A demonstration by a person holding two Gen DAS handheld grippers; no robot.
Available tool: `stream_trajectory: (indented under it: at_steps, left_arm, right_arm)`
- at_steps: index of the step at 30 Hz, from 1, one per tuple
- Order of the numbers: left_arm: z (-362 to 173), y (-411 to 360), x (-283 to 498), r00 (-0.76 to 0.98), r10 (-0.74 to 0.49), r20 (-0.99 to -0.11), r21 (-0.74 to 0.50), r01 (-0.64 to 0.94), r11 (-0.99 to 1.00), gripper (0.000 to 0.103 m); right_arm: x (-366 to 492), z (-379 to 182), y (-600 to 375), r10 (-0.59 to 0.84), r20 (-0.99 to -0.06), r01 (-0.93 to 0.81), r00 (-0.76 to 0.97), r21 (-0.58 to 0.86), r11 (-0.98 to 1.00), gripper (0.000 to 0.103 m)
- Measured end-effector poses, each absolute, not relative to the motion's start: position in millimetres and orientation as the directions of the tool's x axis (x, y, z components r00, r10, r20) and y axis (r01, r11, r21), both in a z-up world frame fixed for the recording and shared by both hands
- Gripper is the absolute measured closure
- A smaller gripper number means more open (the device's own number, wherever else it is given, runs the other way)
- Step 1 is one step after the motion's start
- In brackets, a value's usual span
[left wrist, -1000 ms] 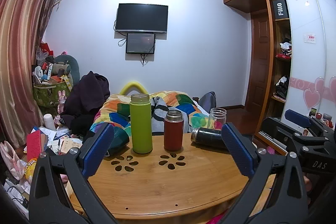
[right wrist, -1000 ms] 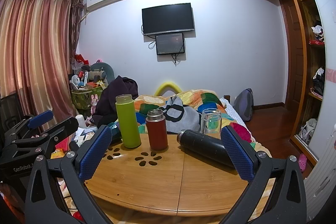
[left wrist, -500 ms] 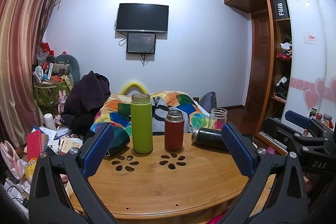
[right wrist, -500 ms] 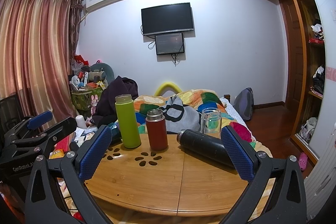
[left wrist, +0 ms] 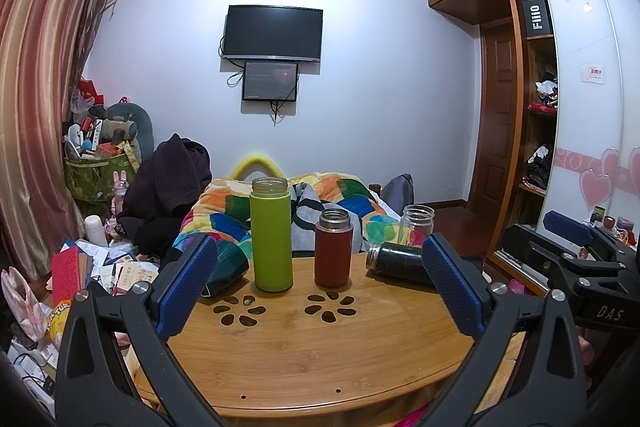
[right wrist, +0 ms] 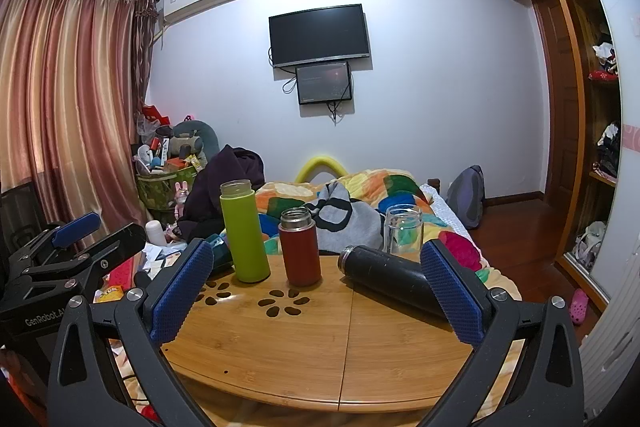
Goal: Flip cup upside down
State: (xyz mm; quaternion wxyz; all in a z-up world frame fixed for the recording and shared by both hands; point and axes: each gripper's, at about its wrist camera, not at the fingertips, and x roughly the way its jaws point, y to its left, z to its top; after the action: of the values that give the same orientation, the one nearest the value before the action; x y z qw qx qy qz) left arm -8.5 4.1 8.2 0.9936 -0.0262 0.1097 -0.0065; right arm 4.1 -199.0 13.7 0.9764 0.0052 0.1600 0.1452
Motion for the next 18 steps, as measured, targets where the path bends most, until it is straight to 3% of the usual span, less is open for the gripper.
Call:
stream_trajectory:
  at_steps: [11,18]
  left_arm:
    - [-2,15,27,0.964,0.003,-0.266,-0.054,-0.018,0.998,0.000]
    - [-25,52,123,0.914,0.005,-0.405,-0.097,-0.048,0.994,0.000]
  right_arm:
    - [12,7,-200,0.278,-0.327,-0.271,0.903,0.068,0.960,0.000]
    - [32,-5,-210,0.261,-0.373,-0.245,0.891,0.089,0.965,0.000]
